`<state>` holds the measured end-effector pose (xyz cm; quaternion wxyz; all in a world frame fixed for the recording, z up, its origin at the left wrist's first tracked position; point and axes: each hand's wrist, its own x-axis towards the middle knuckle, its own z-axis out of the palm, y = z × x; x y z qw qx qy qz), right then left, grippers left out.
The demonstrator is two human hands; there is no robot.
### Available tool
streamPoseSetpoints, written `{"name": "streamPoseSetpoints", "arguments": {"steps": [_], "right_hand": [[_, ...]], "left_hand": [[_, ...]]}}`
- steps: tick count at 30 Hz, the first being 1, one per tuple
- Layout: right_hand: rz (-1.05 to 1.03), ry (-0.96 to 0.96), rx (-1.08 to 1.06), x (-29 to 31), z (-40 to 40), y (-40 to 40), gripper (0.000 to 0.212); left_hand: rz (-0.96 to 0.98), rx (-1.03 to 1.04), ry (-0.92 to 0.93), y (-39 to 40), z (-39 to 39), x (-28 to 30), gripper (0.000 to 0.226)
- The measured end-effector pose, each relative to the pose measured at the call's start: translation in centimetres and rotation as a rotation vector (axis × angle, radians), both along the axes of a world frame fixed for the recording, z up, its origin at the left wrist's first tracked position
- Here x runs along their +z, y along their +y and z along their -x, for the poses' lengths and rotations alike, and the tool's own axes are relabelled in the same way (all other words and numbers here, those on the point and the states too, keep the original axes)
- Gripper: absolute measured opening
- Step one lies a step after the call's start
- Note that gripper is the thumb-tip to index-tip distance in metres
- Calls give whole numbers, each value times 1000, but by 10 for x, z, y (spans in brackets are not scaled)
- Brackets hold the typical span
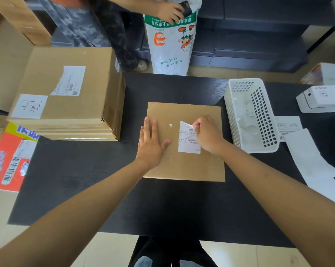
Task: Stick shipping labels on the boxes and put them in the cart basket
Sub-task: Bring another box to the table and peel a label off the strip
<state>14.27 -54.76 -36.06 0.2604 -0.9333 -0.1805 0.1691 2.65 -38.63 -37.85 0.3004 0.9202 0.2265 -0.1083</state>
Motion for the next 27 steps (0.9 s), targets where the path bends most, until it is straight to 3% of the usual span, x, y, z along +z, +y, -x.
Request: {"name": "streamPoseSetpoints", "arguments": {"steps": [17,24,27], "right_hand": [[-176,67,81,22,32,-16,14],[-329,-102,229,44,48,-23,13],[-355,-127,172,44,50,-31,13]], "left_hand": [[9,-10,72,-4,0,6,78],[2,17,91,-8,-5,5,77],[-9,4,87,-7,-5,4,78]]}}
